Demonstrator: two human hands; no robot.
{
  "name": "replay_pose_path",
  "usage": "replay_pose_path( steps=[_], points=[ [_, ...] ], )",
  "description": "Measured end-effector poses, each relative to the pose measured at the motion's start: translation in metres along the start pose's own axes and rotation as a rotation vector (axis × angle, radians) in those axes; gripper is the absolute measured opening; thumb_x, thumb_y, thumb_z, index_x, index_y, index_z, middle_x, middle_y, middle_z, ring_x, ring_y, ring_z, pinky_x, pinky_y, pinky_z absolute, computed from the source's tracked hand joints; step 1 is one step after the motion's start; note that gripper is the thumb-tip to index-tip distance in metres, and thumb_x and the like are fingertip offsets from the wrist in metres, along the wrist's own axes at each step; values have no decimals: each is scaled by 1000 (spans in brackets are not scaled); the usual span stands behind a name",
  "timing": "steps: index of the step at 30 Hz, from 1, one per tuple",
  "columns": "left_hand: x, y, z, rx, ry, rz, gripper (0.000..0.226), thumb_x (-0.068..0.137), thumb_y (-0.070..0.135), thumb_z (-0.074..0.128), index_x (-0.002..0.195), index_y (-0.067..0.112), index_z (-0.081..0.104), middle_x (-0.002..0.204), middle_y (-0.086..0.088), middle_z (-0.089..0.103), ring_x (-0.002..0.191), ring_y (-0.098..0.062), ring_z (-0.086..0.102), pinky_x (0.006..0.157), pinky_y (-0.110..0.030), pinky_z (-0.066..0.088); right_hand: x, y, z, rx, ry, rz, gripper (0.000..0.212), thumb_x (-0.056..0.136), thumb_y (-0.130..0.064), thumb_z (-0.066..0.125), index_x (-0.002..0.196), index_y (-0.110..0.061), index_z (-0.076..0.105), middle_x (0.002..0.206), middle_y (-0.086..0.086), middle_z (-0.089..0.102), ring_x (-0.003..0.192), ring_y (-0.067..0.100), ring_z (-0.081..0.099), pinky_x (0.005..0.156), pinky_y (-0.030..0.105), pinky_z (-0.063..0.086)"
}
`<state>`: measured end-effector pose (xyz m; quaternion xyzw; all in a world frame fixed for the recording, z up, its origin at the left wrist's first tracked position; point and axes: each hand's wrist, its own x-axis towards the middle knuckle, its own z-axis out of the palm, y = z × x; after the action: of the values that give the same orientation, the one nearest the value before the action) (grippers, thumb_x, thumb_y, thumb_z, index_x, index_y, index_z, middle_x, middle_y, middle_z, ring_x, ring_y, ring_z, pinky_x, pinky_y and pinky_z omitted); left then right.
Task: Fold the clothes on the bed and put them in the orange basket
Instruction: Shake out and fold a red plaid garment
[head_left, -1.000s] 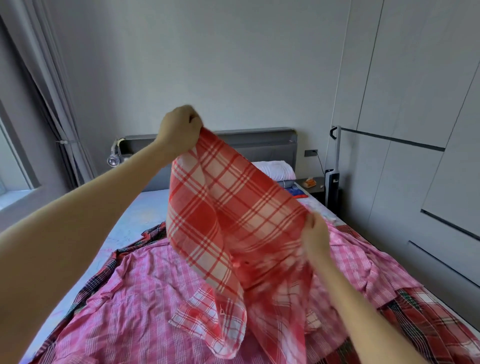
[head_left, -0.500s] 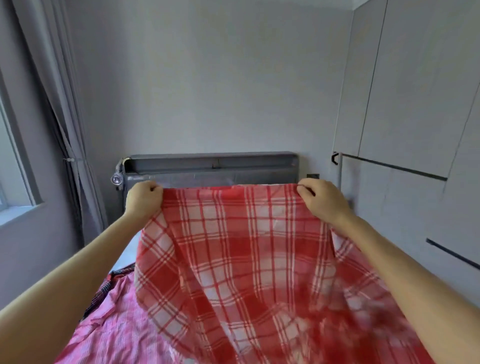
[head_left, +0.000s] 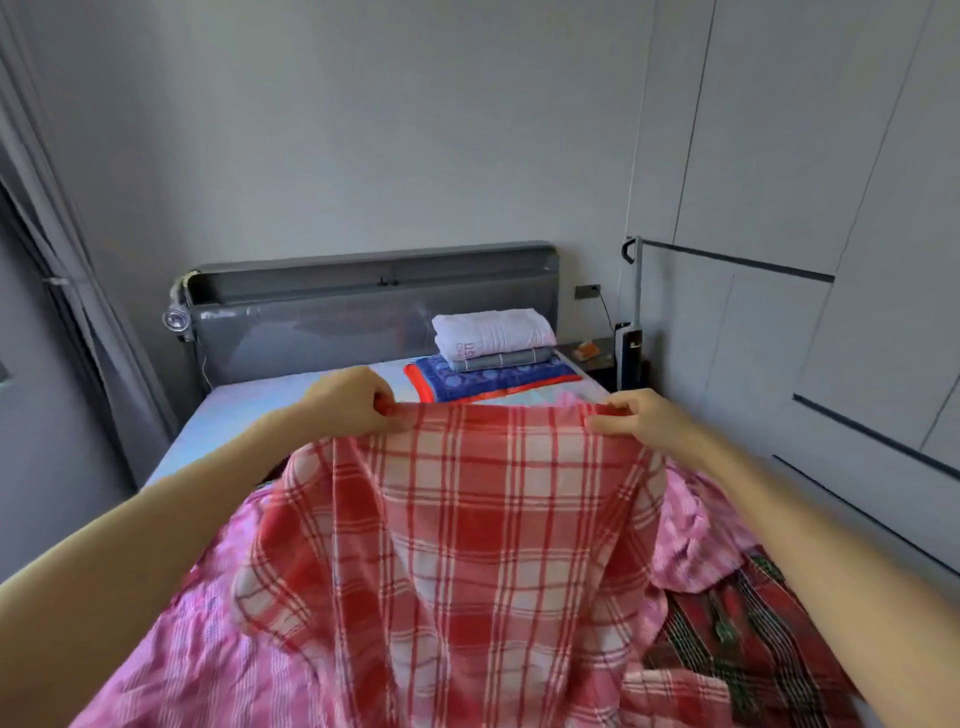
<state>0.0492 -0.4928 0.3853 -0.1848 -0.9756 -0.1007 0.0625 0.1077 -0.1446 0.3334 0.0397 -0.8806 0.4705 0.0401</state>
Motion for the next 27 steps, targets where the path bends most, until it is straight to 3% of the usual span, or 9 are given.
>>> replay_pose_path(
  steps=[2, 4, 8, 10, 13, 19, 21, 23, 27],
  points=[
    [7, 9, -1, -61, 214, -72, 45, 79, 47, 68, 52, 18, 45, 56, 1, 47, 66, -25, 46, 56, -29, 34, -6, 18, -6, -11, -53, 34, 30, 72, -29, 79, 95, -12, 72, 103, -3, 68, 91, 15, 65, 85, 30, 50],
    [13, 27, -4, -15, 310, -96, 41, 81, 50, 65, 59, 18, 49, 69, -1, 53, 74, -27, 51, 61, -29, 36, -15, 34, -6, -73, -103, 31, 17, 72, -15, 79, 85, -21, 70, 89, -5, 69, 84, 9, 65, 78, 19, 49],
    [23, 62, -9, 232, 203, -115, 37, 82, 49, 63, 81, 12, 66, 87, -7, 61, 91, -31, 60, 64, -29, 35, -25, 56, 2, -153, -29, -15, 12, 80, -10, 71, 76, -21, 66, 74, -6, 65, 67, 5, 61, 59, 12, 43],
    [23, 71, -14, 186, 97, -117, 34, 77, 43, 71, 76, 10, 65, 73, -4, 56, 80, -27, 59, 62, -27, 36, -24, 74, -5, -194, 110, -36, 4, 80, -16, 72, 80, -17, 68, 75, -2, 65, 72, 15, 60, 65, 25, 44],
    [21, 77, -19, -203, 67, -123, 23, 73, 22, 79, 56, 18, 63, 44, 10, 49, 49, -3, 48, 50, -15, 36, -22, 100, -23, -210, 272, -34, 20, 77, -25, 75, 69, -12, 63, 67, 6, 61, 68, 26, 56, 62, 36, 40],
    [12, 75, -33, -759, 382, -303, 26, 74, 2, 72, 69, 27, 72, 52, 11, 63, 53, -5, 57, 63, -19, 53, -28, 132, -28, -236, 303, 25, 23, 83, -22, 68, 62, -14, 61, 64, 1, 60, 63, 19, 52, 53, 33, 31],
    [13, 64, -38, -777, 531, -369, 16, 73, 8, 76, 82, 21, 73, 62, 1, 65, 60, -13, 59, 76, -32, 57, -26, 137, -24, -224, 319, 51, 31, 86, -15, 64, 57, -18, 52, 59, -3, 56, 56, 15, 46, 49, 30, 27],
    [13, 54, -44, -734, 660, -399, 10, 67, 21, 79, 73, 23, 70, 76, -8, 63, 71, -20, 58, 83, -48, 55, -23, 138, -19, -230, 336, 66, 35, 88, -10, 60, 56, -16, 47, 54, -5, 46, 54, 18, 42, 45, 26, 24],
    [23, 32, -54, -671, 837, -443, 11, 65, 30, 71, 60, 23, 63, 76, -3, 58, 77, -14, 56, 68, -36, 50, -13, 142, -10, -237, 362, 112, 34, 83, 9, 52, 56, -11, 46, 53, -5, 39, 54, 18, 39, 45, 22, 21]
  ],
)
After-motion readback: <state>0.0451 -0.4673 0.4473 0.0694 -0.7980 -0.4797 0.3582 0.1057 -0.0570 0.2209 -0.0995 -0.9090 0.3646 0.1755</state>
